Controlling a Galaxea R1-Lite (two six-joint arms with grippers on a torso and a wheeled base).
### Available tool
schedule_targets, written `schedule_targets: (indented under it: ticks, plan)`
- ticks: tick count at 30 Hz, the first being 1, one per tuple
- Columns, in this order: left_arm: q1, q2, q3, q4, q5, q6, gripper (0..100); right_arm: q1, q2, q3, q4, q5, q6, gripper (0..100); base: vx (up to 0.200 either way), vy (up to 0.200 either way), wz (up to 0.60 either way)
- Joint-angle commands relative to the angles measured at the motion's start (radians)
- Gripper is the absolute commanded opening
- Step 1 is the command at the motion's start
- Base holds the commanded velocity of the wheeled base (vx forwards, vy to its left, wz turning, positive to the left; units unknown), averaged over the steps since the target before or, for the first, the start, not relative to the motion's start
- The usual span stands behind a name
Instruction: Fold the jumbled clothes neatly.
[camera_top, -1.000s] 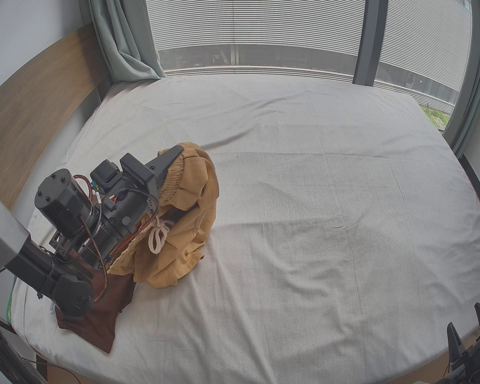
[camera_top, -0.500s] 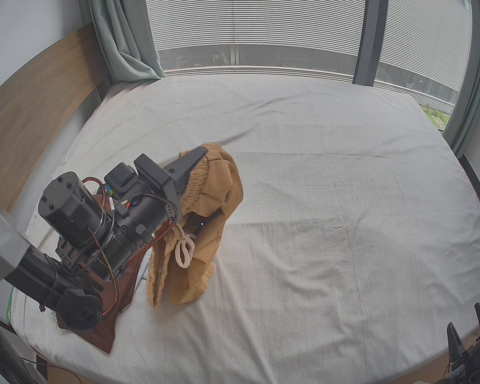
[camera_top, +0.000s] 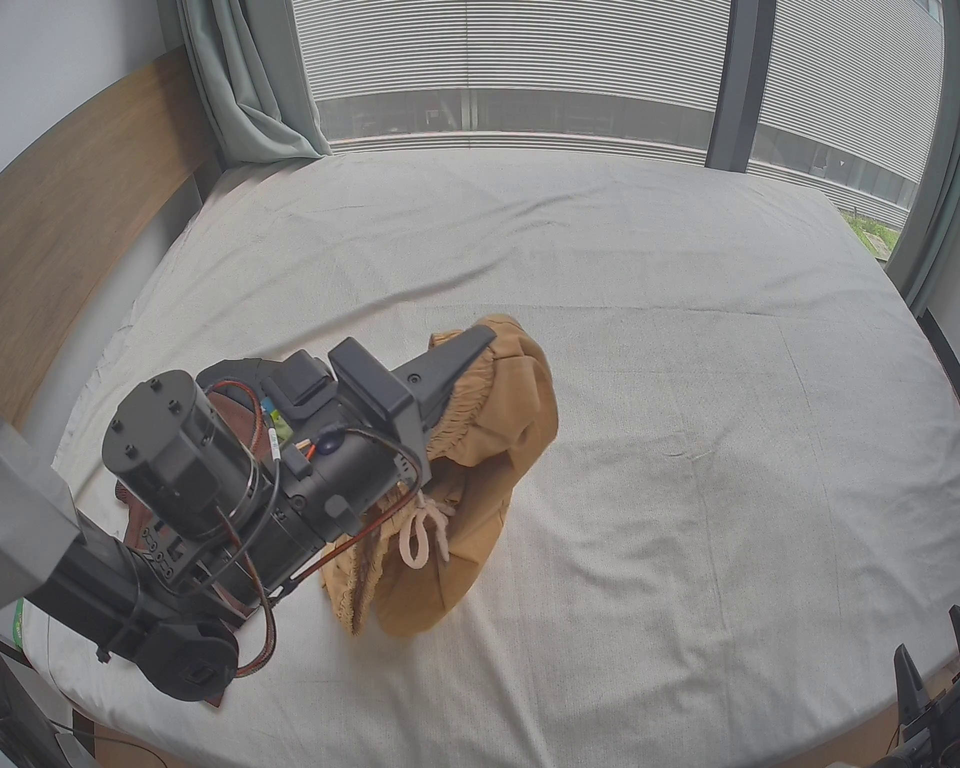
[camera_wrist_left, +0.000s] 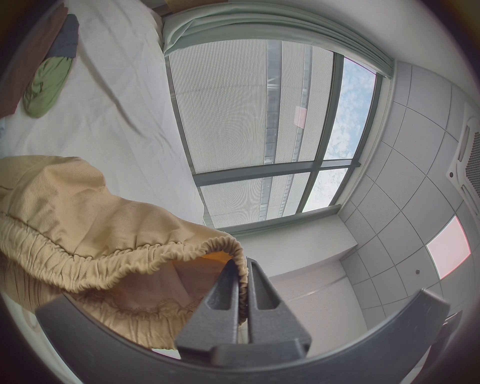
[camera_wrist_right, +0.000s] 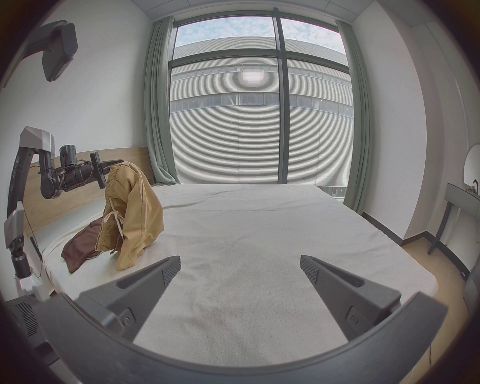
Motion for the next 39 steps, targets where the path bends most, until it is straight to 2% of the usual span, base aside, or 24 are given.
schedule_targets:
  ticks: [1, 10, 21, 32, 39]
  plan:
    - [-0.03, 0.025, -0.009, -0.001, 0.0, 0.002, 0, 0.0, -0.016, 0.018, -0.001, 0.001, 0.0, 100, 0.0, 0.0, 0.0]
    - [-0.108, 0.078, -0.057, -0.001, -0.012, 0.006, 0, 0.0, -0.016, 0.018, -0.001, -0.001, 0.0, 100, 0.0, 0.0, 0.0]
    - [-0.2, 0.222, -0.186, -0.001, -0.011, 0.009, 0, 0.002, -0.016, 0.018, -0.001, 0.001, 0.0, 100, 0.0, 0.0, 0.0]
    - [-0.268, 0.206, -0.293, -0.001, -0.031, 0.005, 0, 0.0, -0.016, 0.018, -0.001, 0.001, 0.0, 100, 0.0, 0.0, 0.0]
    - [-0.32, 0.137, -0.362, 0.012, -0.032, -0.001, 0, 0.002, -0.016, 0.018, -0.001, 0.001, 0.0, 100, 0.0, 0.0, 0.0]
